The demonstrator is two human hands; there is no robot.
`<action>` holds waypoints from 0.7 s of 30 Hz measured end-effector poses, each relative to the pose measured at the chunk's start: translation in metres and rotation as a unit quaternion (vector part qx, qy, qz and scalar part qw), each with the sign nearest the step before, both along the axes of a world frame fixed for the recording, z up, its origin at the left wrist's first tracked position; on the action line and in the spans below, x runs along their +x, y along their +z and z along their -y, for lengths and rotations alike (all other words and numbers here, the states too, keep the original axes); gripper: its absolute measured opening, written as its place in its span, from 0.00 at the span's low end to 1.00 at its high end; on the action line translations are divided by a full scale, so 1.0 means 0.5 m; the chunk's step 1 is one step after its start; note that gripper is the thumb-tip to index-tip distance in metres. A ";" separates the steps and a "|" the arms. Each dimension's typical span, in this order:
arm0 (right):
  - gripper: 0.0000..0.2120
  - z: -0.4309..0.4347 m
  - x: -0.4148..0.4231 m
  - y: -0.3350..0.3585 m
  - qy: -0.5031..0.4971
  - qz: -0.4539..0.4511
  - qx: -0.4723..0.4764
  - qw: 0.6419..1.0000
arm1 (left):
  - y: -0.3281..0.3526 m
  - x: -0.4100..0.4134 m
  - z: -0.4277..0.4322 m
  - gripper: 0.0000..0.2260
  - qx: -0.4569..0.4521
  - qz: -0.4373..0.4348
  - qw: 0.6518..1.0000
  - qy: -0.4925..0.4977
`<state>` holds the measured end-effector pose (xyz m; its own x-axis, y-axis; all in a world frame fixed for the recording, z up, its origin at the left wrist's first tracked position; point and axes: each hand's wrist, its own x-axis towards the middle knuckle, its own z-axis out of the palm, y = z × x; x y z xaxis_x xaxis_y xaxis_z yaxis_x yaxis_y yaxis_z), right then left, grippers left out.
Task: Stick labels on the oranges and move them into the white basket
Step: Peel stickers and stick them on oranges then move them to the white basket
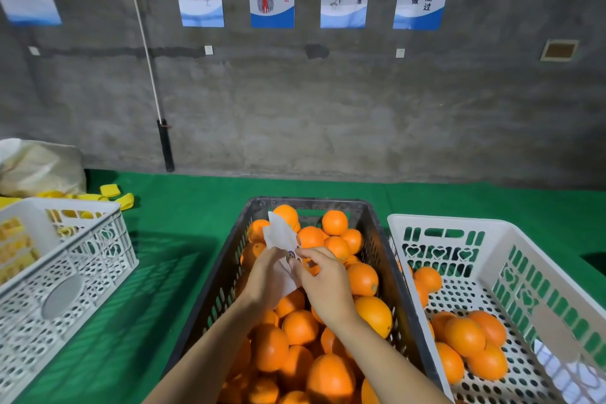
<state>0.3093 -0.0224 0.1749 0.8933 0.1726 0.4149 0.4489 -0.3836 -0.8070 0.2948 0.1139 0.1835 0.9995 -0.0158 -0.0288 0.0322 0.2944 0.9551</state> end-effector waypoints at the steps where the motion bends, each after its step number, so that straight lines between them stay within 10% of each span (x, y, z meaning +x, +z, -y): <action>1: 0.16 0.000 0.000 0.000 0.000 0.002 -0.003 1.000 | 0.000 0.002 0.003 0.21 -0.001 0.012 1.000 0.003; 21: 0.08 0.001 -0.008 -0.002 -0.064 0.111 -0.060 0.990 | 0.005 -0.005 0.004 0.14 0.107 0.060 0.986 0.109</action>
